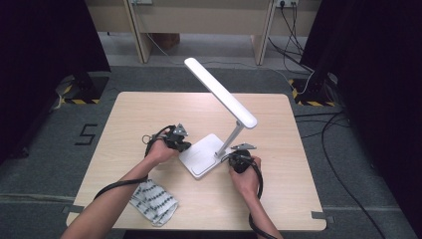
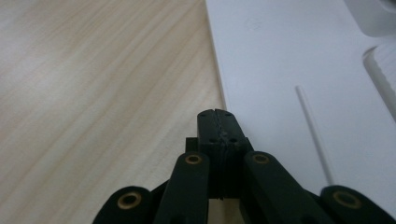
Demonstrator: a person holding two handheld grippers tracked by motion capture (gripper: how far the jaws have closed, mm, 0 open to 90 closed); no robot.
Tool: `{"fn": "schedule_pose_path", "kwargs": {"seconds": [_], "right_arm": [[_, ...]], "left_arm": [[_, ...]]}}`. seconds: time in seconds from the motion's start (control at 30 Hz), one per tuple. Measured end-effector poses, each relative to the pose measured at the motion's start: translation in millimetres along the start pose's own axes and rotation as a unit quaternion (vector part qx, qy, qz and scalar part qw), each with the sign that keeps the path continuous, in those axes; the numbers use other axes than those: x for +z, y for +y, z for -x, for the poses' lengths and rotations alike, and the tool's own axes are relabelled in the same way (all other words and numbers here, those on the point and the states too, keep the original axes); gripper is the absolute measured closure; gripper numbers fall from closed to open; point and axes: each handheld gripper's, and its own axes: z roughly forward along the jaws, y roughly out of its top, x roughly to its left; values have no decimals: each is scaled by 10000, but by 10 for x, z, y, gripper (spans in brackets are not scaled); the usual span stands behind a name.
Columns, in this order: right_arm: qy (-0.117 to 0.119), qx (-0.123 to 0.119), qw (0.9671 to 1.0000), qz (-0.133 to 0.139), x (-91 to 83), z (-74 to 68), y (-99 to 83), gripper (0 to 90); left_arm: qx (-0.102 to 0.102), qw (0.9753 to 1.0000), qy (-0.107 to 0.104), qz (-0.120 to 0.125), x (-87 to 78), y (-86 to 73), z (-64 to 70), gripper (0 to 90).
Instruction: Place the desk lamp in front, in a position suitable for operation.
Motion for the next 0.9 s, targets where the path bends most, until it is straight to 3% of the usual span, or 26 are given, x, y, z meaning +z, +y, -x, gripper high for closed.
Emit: {"fn": "schedule_pose_path", "kwargs": {"seconds": [0.2,0.33,0.53,0.77,0.9], "right_arm": [[1,80,10000,48,-7,-4,-14,900],[40,112,9999,73,-82,-5,-72,900],[196,-9,9998,31,-183,-44,-140,900],[260,-65,9996,-39,-198,-123,-163,900],[255,42,9996,-90,-188,-112,-197,900]], "left_arm": [[55,9998,-172,-34,-75,-62,188,896],[-14,9996,-283,-17,-141,-130,330,896],[47,9993,-356,-50,-199,-181,445,896],[-39,9990,-445,-32,-240,-226,549,895],[-10,9989,-467,-53,-267,-249,601,895]]}}
